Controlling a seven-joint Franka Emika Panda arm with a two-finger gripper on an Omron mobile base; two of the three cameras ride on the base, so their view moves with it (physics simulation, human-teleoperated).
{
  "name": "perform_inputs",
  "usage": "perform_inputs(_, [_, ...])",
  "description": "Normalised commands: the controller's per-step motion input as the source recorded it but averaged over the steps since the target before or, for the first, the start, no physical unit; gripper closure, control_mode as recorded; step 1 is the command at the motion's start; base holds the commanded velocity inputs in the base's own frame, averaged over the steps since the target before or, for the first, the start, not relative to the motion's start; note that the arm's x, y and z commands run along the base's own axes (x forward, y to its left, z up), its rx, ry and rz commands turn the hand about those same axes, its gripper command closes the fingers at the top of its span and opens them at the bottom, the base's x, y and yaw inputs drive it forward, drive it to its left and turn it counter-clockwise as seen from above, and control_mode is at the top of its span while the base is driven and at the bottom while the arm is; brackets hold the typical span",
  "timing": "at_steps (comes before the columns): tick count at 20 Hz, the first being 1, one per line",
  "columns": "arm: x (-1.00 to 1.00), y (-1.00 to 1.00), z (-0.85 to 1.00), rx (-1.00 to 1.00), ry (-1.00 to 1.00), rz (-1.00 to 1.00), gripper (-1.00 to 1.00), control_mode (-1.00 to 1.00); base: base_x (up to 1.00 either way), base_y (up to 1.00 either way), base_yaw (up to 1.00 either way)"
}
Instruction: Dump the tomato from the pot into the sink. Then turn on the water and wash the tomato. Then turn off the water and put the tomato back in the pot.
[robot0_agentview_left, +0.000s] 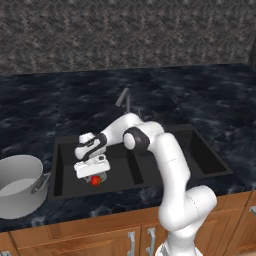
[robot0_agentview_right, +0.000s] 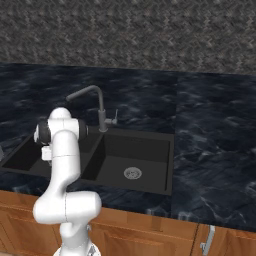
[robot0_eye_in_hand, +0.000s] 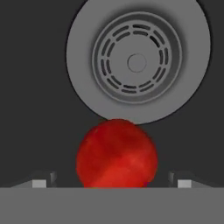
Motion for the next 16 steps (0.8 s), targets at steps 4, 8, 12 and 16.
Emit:
perform_inputs(4, [0.25, 0.05, -0.24, -0.04, 0.00, 0.00, -1.00, -1.00, 0.00, 0.00, 0.00])
perform_inputs(8, [0.03, 0.00, -0.17, -0.04, 0.00, 0.00, -1.00, -1.00, 0.00, 0.00, 0.00])
perform_inputs(12, [-0.14, 0.00, -0.08, -0.03, 0.00, 0.00, -1.00, -1.00, 0.00, 0.00, 0.00])
perform_inputs(16, [-0.20, -0.08, -0.04, -0.04, 0.00, -0.01, -1.00, -1.00, 0.00, 0.00, 0.00])
